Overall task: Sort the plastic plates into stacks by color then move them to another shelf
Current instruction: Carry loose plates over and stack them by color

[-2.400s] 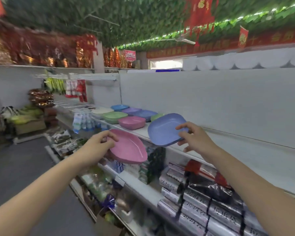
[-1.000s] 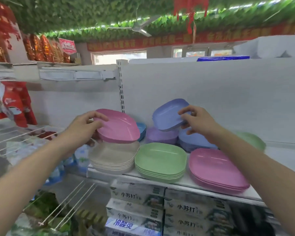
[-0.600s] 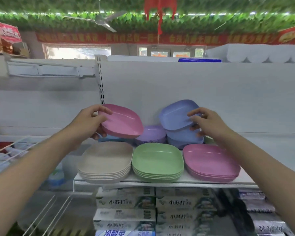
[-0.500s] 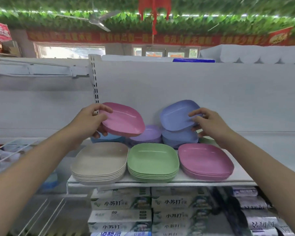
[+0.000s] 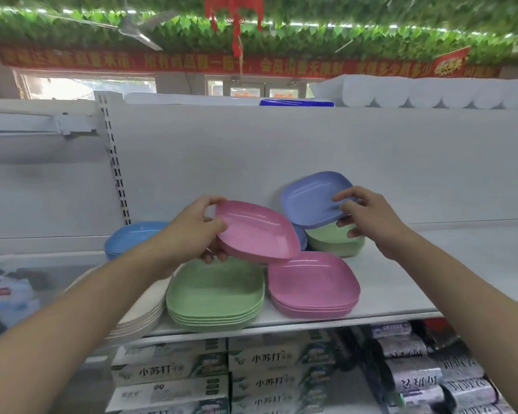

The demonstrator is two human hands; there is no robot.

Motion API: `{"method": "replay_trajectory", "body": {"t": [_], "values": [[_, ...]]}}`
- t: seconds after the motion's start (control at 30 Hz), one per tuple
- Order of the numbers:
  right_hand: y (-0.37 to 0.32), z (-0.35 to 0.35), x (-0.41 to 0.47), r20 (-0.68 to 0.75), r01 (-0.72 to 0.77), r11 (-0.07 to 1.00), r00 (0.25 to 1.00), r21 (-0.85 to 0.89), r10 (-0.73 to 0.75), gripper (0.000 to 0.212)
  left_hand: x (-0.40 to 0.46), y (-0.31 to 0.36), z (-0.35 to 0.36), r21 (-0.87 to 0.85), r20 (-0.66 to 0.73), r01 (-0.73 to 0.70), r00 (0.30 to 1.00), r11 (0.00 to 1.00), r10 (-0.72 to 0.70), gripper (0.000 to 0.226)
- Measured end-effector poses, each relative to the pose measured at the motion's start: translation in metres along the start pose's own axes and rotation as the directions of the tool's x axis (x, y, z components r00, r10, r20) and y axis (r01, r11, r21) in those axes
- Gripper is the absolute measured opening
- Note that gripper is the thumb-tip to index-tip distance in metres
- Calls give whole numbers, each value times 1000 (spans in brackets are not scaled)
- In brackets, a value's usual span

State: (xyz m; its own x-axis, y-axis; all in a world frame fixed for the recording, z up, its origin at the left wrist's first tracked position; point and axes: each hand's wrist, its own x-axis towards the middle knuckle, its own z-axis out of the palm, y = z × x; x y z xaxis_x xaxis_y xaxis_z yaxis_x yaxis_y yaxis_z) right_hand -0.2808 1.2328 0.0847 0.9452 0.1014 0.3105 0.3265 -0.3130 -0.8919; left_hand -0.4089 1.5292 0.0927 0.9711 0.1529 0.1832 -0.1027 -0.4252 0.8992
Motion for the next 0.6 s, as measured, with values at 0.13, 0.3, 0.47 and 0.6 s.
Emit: {"method": "replay_trajectory", "body": {"t": [0.13,0.3,0.47,0.6], "values": [[10,-13,4,-6,-5,1000,1000,19,5,23,3,1,53,104,136,32,990,994,-46,50],[15,-23,7,5,-12,999,1000,35,12,22,7,0,90,484,132,-68,991,872,4,66],[19,-22,8,55,-7,1000,998,28,6,22,4,3,92,762,70,-58,998,645,8,51],[20,-13,9,112,-2,1000,994,21,0,22,-1,-1,93,764,115,-68,993,641,-32,37]]}}
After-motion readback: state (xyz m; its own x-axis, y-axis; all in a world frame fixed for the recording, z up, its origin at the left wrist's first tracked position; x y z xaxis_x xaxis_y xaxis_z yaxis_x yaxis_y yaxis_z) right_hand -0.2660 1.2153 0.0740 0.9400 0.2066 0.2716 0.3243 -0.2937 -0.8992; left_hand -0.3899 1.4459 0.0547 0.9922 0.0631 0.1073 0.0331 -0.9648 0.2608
